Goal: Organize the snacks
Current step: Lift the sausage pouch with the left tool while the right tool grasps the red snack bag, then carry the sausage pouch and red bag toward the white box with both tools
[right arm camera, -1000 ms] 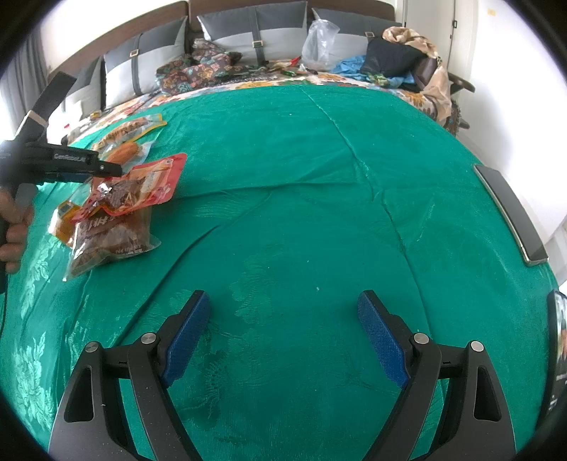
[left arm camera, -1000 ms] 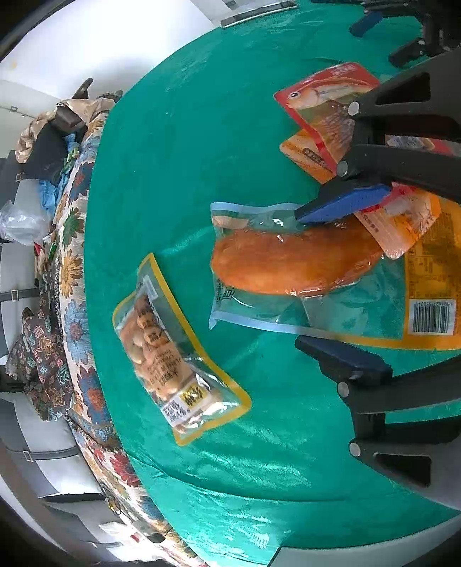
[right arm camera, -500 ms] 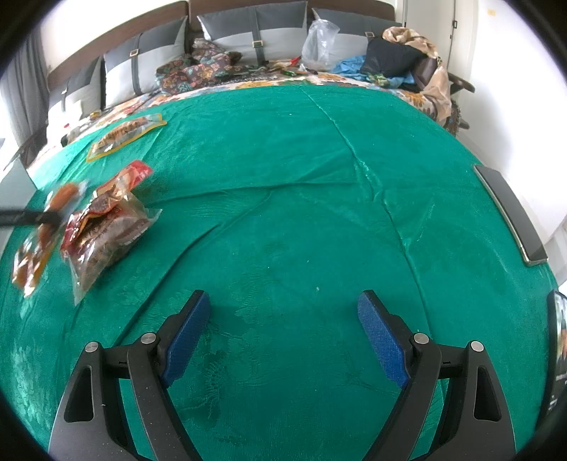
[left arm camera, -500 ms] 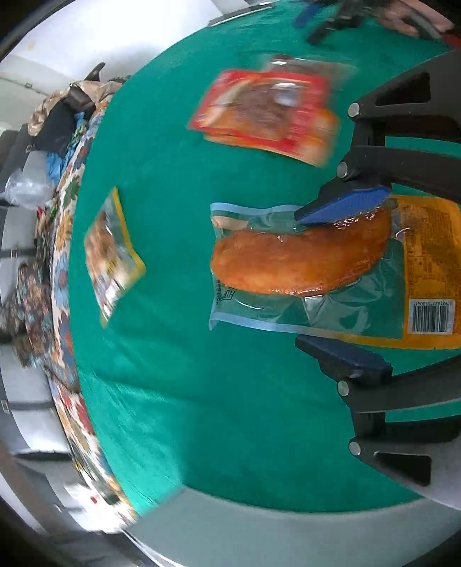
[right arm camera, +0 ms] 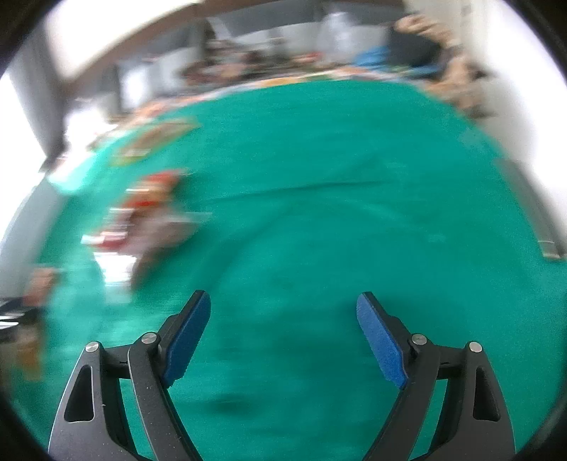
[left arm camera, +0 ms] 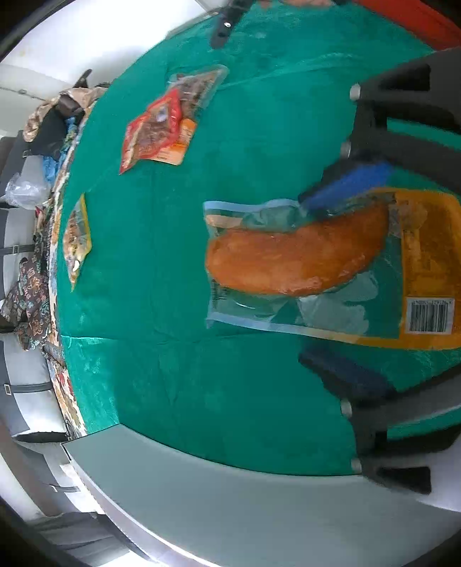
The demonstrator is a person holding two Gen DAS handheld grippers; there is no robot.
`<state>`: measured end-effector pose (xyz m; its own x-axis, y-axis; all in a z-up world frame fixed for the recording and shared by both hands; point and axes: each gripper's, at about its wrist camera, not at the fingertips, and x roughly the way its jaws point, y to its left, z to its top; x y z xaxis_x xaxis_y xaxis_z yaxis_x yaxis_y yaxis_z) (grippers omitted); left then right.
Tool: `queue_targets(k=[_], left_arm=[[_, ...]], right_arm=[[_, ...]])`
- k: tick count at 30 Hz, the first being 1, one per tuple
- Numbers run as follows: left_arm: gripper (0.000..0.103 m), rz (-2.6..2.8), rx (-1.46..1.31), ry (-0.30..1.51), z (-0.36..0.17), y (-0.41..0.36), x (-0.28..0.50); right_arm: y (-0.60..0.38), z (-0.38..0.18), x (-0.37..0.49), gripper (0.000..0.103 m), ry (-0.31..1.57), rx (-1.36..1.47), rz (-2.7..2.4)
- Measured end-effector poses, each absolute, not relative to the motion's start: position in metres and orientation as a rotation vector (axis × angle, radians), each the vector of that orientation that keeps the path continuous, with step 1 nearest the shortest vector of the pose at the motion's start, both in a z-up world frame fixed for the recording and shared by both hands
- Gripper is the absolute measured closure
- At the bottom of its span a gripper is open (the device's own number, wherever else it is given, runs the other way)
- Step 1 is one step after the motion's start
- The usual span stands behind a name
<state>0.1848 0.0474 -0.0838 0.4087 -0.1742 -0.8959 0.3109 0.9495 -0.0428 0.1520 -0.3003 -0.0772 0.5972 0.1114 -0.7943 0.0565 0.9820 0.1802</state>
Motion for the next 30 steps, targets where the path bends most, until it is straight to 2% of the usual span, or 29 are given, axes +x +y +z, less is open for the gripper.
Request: queue_targets(k=[4, 8, 9, 10, 11, 13, 14, 15, 16, 18, 20, 27, 29, 30], left_arm=[[0.009, -0.314, 0.208, 1.073, -0.087, 0.04, 0.175], [0.008, -0.287, 0.163, 1.076, -0.089, 0.044, 0.177], [0.013, -0.287, 0.157, 1.071, -0.088, 0.043, 0.176], [0.025, -0.289, 0.152, 1.063, -0.087, 0.043, 0.175], [0.028, -0.292, 0.158, 1.047, -0.084, 0.041, 0.172], [0.043, -0.302, 0.144, 1.047, -0.082, 0.04, 0.171], [0.047, -0.306, 0.137, 1.04, -0.081, 0.041, 0.17], [0.051, -0.301, 0.119, 1.038, -0.08, 0.044, 0.17], [0.059, -0.301, 0.088, 1.037, -0.079, 0.049, 0.17], [0.064, -0.311, -0.014, 1.038, -0.077, 0.062, 0.169], [0.065, -0.323, -0.112, 1.04, -0.074, 0.075, 0.165], [0.066, -0.362, -0.199, 1.017, -0.058, 0.088, 0.134], [0.066, -0.364, -0.209, 1.013, -0.055, 0.091, 0.127], [0.066, -0.362, -0.214, 1.01, -0.053, 0.092, 0.123]], right_arm=[[-0.245, -0.06, 0.197, 0.017, 1.003, -0.067, 0.212], [-0.233, -0.059, 0.269, 0.017, 1.146, 0.122, 0.213], [-0.225, -0.062, 0.282, 0.017, 1.176, 0.132, 0.198], [-0.213, -0.065, 0.294, 0.017, 1.189, 0.125, 0.183], [-0.198, -0.069, 0.303, 0.017, 1.19, 0.106, 0.174], [-0.167, -0.081, 0.314, 0.016, 1.215, -0.01, 0.135], [-0.149, -0.089, 0.316, 0.02, 1.234, -0.12, 0.125], [-0.145, -0.086, 0.31, 0.045, 1.187, -0.133, 0.13], [-0.147, -0.08, 0.307, 0.051, 1.164, -0.125, 0.111], [-0.169, -0.064, 0.297, 0.089, 1.14, 0.021, 0.099], [-0.194, -0.05, 0.285, 0.098, 1.102, 0.149, 0.135], [-0.244, -0.031, 0.257, 0.1, 1.092, 0.448, 0.235], [-0.241, -0.024, 0.246, 0.098, 1.084, 0.362, 0.197], [-0.232, -0.02, 0.241, 0.092, 1.08, 0.273, 0.171]])
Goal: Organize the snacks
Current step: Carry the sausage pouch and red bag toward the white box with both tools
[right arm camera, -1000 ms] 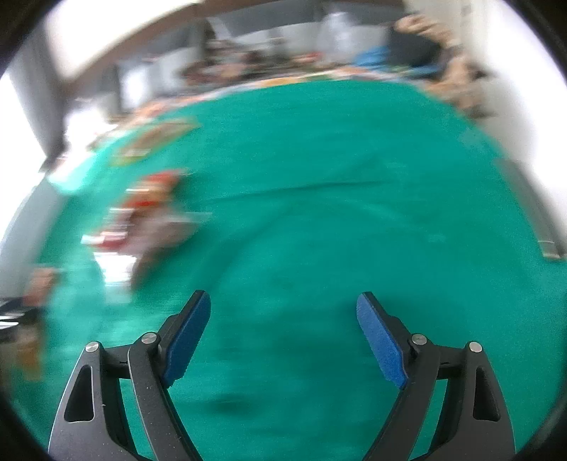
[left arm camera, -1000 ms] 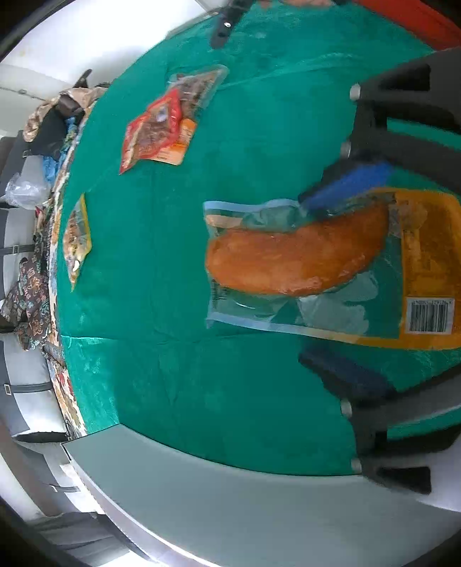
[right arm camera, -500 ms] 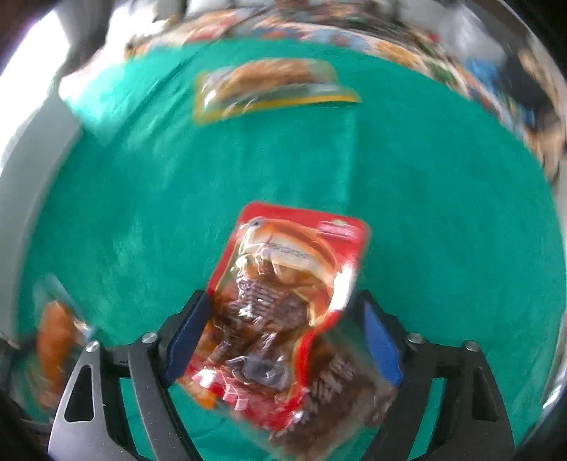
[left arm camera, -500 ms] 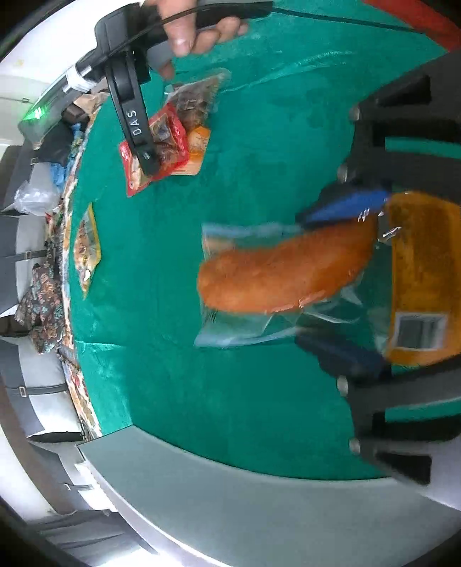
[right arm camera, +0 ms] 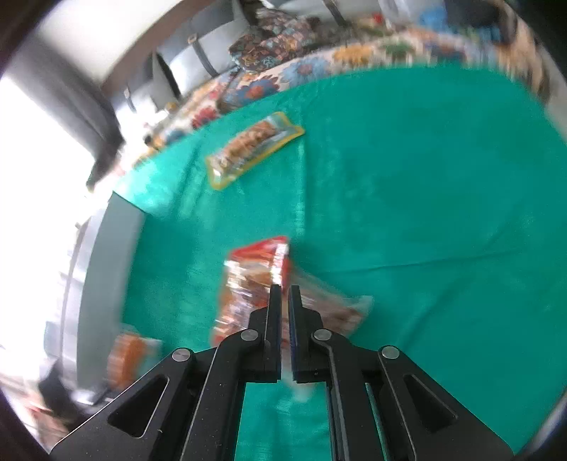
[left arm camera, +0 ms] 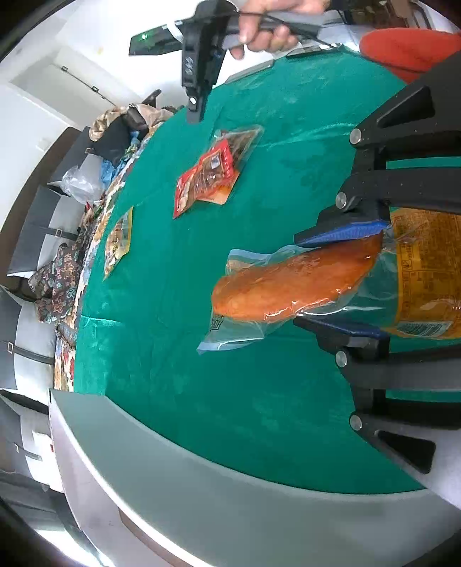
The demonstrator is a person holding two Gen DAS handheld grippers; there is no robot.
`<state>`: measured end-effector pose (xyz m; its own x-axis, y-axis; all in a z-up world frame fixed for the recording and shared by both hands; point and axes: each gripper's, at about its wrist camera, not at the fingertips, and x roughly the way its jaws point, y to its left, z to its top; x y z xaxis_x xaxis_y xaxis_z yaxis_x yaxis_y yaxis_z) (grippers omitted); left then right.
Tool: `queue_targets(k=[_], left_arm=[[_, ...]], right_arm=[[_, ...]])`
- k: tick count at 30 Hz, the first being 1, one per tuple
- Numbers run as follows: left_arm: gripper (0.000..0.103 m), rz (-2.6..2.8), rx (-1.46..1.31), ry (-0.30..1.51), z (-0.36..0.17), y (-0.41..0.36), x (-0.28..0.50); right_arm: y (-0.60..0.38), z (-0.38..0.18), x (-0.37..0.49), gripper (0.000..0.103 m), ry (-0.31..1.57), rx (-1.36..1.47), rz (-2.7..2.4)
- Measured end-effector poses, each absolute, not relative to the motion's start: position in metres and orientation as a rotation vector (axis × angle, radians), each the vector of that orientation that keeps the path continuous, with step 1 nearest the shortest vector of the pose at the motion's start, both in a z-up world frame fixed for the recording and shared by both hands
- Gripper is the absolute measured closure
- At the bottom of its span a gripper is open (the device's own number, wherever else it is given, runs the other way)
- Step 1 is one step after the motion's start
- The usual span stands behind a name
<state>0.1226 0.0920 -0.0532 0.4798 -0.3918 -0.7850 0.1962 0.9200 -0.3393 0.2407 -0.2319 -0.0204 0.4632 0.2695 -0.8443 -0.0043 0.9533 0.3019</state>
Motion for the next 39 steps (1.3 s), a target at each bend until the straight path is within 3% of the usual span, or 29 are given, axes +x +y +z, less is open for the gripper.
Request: queue_targets(k=[1, 2, 3, 7, 9, 12, 13, 14, 17, 24, 39], left_arm=[[0.066, -0.358, -0.215, 1.007, -0.052, 0.093, 0.119], [0.066, -0.355, -0.213, 1.003, -0.051, 0.092, 0.117], [0.066, -0.352, -0.212, 0.999, -0.05, 0.093, 0.114], [0.066, -0.342, -0.234, 0.993, -0.045, 0.098, 0.106], [0.066, -0.333, -0.244, 0.992, -0.042, 0.105, 0.104], [0.066, -0.329, -0.243, 0.976, -0.035, 0.111, 0.099], [0.066, -0.329, -0.244, 0.972, -0.033, 0.113, 0.097], [0.066, -0.332, -0.251, 0.965, -0.031, 0.115, 0.096], [0.066, -0.339, -0.263, 0.957, -0.028, 0.115, 0.094], [0.066, -0.367, -0.274, 0.939, -0.018, 0.105, 0.094], [0.066, -0.364, -0.369, 0.876, 0.008, 0.13, 0.086]], right_arm=[[-0.225, -0.014, 0.238, 0.089, 1.083, 0.224, 0.157], [-0.21, -0.016, 0.236, 0.069, 1.101, 0.175, 0.149], [-0.198, -0.016, 0.238, 0.042, 1.114, 0.156, 0.158], [-0.142, -0.021, 0.249, 0.039, 1.126, -0.013, 0.103], [-0.103, -0.057, 0.268, 0.029, 1.283, -0.21, 0.073], [-0.1, -0.063, 0.27, 0.047, 1.245, -0.178, 0.069], [-0.109, -0.059, 0.269, 0.07, 1.22, -0.093, 0.07], [-0.116, -0.058, 0.268, 0.082, 1.214, -0.041, 0.082], [-0.131, -0.056, 0.261, 0.092, 1.181, -0.003, 0.103], [-0.171, -0.071, 0.253, 0.098, 1.173, 0.254, 0.21], [-0.216, -0.065, 0.237, 0.098, 1.095, 0.612, 0.355]])
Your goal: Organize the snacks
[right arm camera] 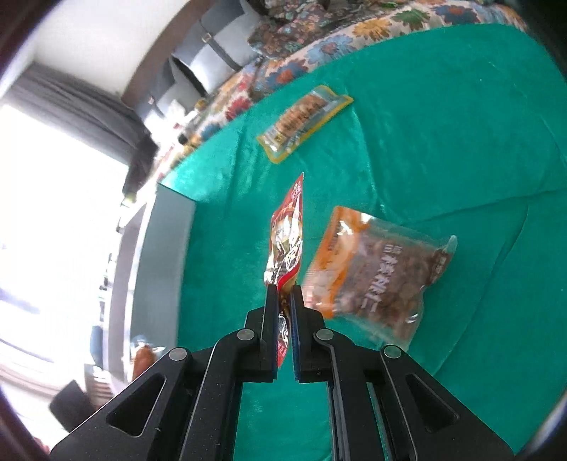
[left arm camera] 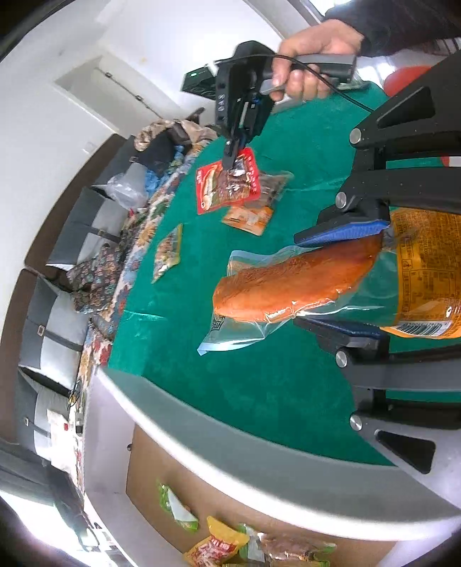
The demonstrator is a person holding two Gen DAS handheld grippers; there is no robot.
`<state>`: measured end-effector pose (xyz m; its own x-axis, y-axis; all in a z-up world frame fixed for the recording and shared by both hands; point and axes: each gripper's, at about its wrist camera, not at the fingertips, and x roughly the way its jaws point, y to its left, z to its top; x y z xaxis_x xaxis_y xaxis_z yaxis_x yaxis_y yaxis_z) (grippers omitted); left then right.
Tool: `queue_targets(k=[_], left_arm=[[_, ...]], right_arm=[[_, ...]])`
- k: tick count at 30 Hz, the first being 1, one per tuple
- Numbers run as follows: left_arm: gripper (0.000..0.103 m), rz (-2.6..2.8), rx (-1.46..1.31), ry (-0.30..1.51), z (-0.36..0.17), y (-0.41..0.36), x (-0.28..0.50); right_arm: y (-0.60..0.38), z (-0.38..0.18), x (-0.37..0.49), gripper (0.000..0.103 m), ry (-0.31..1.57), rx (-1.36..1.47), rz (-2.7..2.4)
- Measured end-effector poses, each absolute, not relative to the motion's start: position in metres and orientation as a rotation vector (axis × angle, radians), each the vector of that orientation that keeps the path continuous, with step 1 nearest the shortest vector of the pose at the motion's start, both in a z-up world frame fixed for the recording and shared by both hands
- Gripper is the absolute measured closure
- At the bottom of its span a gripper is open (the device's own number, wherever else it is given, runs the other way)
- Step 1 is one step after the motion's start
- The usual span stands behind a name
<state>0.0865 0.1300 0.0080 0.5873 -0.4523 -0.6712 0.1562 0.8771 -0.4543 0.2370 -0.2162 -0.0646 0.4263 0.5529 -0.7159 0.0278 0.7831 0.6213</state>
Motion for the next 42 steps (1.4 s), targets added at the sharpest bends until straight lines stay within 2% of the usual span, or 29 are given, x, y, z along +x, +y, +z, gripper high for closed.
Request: queue_targets(k=[8, 15, 17, 18, 19, 21, 22, 23, 24, 25, 26, 29, 32, 35, 37, 42], left_arm=[[0.066, -0.313, -0.475, 0.731, 0.066, 0.201, 0.078], [0.065, -0.073, -0.445, 0.668, 0.086, 0.323, 0.065], [0.06, -0.012, -0.42, 0.706, 0.076, 0.347, 0.066], [0.052, 0.028, -0.405, 0.737, 0.069, 0.357, 0.068], [0.038, 0.079, -0.396, 0.782, 0.057, 0.367, 0.072], [0.025, 0.115, -0.414, 0.85, 0.037, 0.379, 0.076], [0.025, 0.134, -0.429, 0.878, 0.027, 0.386, 0.076], [0.025, 0.149, -0.432, 0.887, 0.023, 0.389, 0.074], [0.025, 0.173, -0.434, 0.889, 0.019, 0.391, 0.069], [0.025, 0.185, -0.437, 0.879, 0.018, 0.391, 0.065], [0.024, 0.186, -0.441, 0.868, 0.018, 0.389, 0.06], [0.023, 0.156, -0.425, 0.842, 0.022, 0.366, 0.056], [0.022, 0.059, -0.37, 0.826, 0.033, 0.312, 0.061], [0.011, -0.082, -0.334, 0.808, 0.044, 0.251, 0.069], [0.0, -0.165, -0.322, 0.801, 0.047, 0.212, 0.075], [0.0, -0.286, -0.272, 0.902, 0.007, 0.107, 0.108]], right_arm=[[-0.176, 0.015, 0.225, 0.098, 1.021, 0.701, 0.55], [-0.053, 0.066, 0.223, 0.098, 1.013, 0.701, 0.811], [-0.001, 0.071, 0.221, 0.098, 1.035, 0.66, 0.886], [0.026, 0.07, 0.22, 0.098, 1.048, 0.629, 0.915], [0.048, 0.069, 0.219, 0.097, 1.058, 0.608, 0.93], [0.095, 0.055, 0.219, 0.089, 1.084, 0.575, 0.949], [0.119, 0.045, 0.217, 0.085, 1.121, 0.538, 0.95], [0.13, 0.037, 0.215, 0.064, 1.146, 0.512, 0.944], [0.139, 0.03, 0.212, 0.054, 1.163, 0.483, 0.929], [0.14, 0.025, 0.209, 0.054, 1.153, 0.454, 0.91], [0.136, 0.022, 0.207, 0.054, 1.136, 0.426, 0.894], [0.098, 0.004, 0.21, 0.038, 1.071, 0.304, 0.754], [0.031, -0.031, 0.214, 0.037, 1.052, 0.216, 0.54], [-0.037, -0.071, 0.207, 0.038, 1.046, 0.114, 0.335], [-0.092, -0.094, 0.191, 0.038, 1.031, 0.033, 0.182], [-0.192, -0.118, 0.16, 0.038, 0.996, -0.031, -0.064]])
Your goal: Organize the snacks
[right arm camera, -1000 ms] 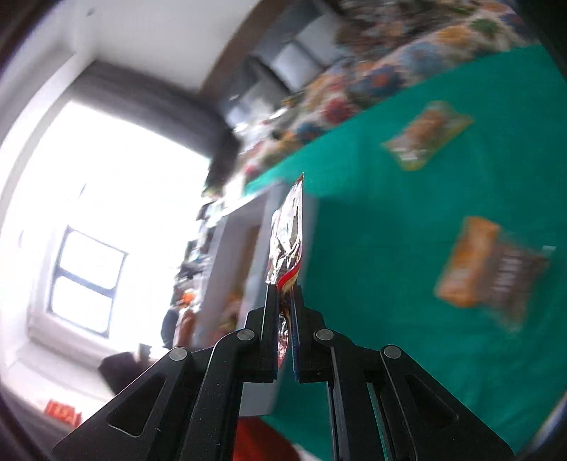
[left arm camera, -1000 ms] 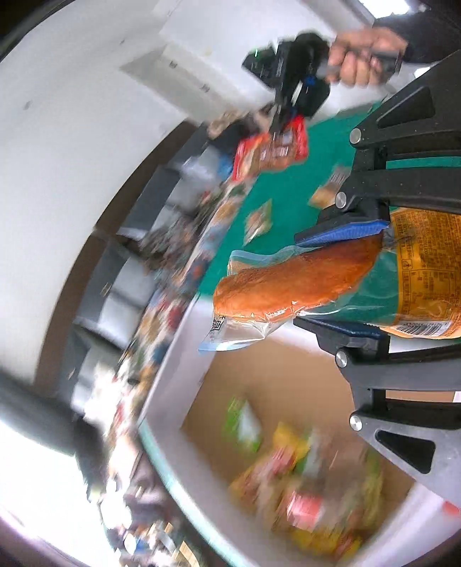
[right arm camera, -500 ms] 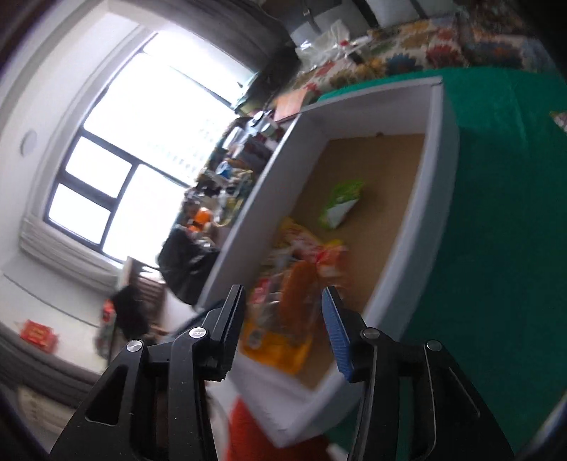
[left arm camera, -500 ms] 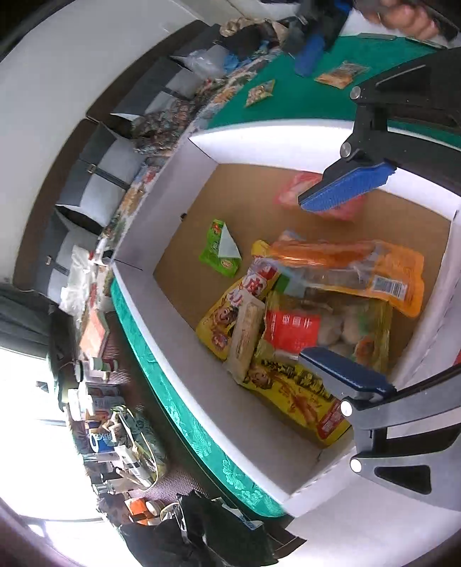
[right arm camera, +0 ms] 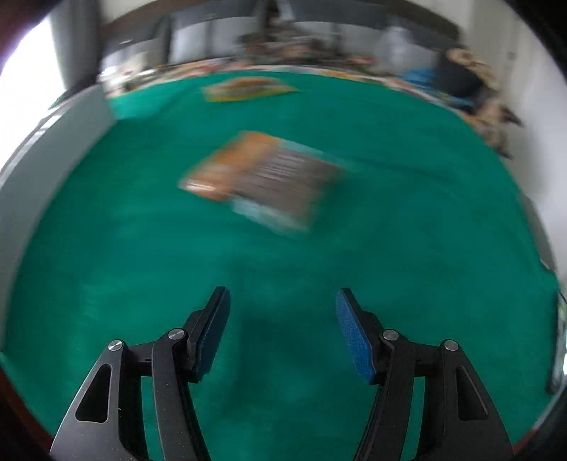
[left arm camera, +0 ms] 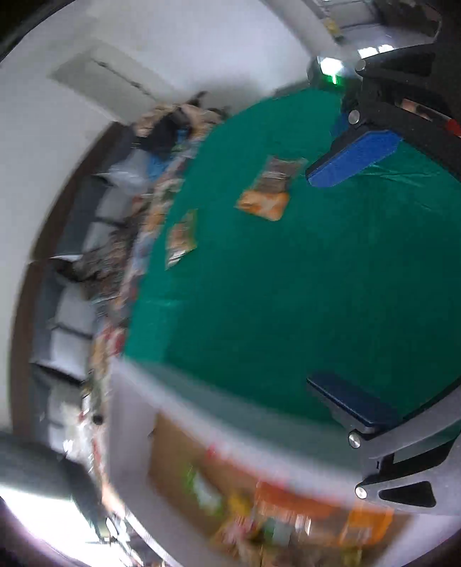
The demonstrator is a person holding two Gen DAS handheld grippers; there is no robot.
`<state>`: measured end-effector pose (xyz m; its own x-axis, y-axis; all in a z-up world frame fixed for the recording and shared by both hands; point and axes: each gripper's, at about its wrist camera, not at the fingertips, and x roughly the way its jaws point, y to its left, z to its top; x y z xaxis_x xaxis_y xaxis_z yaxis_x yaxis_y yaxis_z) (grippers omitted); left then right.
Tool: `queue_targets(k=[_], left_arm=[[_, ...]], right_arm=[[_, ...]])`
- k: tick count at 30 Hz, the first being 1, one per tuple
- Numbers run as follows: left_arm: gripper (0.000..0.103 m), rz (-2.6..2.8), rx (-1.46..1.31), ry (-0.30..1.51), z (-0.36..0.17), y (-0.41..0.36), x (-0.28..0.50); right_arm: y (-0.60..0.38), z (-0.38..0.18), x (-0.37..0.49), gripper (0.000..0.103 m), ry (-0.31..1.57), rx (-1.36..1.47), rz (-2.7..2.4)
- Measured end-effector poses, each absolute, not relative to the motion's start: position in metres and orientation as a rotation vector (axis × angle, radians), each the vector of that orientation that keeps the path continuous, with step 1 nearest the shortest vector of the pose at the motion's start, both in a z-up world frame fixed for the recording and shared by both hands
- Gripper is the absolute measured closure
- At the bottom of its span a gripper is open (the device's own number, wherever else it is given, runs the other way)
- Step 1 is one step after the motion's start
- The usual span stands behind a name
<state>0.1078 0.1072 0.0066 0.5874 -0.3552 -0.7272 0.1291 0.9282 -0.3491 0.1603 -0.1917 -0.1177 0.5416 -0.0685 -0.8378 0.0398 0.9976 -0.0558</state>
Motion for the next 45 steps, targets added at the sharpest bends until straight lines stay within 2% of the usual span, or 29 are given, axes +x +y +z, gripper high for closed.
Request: queue_targets(k=[4, 11, 17, 18, 21, 29, 32, 38, 41, 45], left_arm=[[0.001, -0.255, -0.176, 0.981, -0.044, 0.059, 0.142], [0.0, -0.153, 0.057, 0.996, -0.095, 0.04, 0.186], [0.0, -0.161, 0.058, 0.951, -0.099, 0.042, 0.186], [0.0, -0.161, 0.058, 0.951, -0.098, 0.042, 0.187], [0.0, -0.161, 0.058, 0.951, -0.098, 0.04, 0.189], [0.0, -0.162, 0.057, 0.951, -0.098, 0.04, 0.189], [0.0, -0.162, 0.057, 0.951, -0.098, 0.04, 0.189], [0.0, -0.161, 0.058, 0.951, -0.098, 0.04, 0.188], [0.0, -0.161, 0.058, 0.951, -0.098, 0.04, 0.188], [0.0, -0.162, 0.057, 0.951, -0.098, 0.04, 0.188]], right_arm=[[-0.233, -0.12, 0.151, 0.038, 0.981, 0.006, -0.068], [-0.205, -0.123, 0.142, 0.033, 0.969, -0.018, 0.008], [-0.169, -0.134, 0.158, 0.033, 0.979, -0.07, 0.073], [-0.167, -0.135, 0.167, 0.028, 0.986, -0.054, 0.083], [-0.161, -0.139, 0.185, 0.022, 0.977, -0.056, 0.074], [-0.177, -0.136, 0.261, 0.022, 1.031, 0.007, -0.056], [-0.185, -0.125, 0.246, 0.022, 1.035, 0.044, -0.026], [-0.244, -0.111, 0.171, 0.022, 0.9, 0.105, -0.205], [-0.286, -0.127, 0.178, 0.021, 0.967, 0.185, -0.34], [-0.298, -0.126, 0.203, 0.021, 0.935, 0.124, -0.372]])
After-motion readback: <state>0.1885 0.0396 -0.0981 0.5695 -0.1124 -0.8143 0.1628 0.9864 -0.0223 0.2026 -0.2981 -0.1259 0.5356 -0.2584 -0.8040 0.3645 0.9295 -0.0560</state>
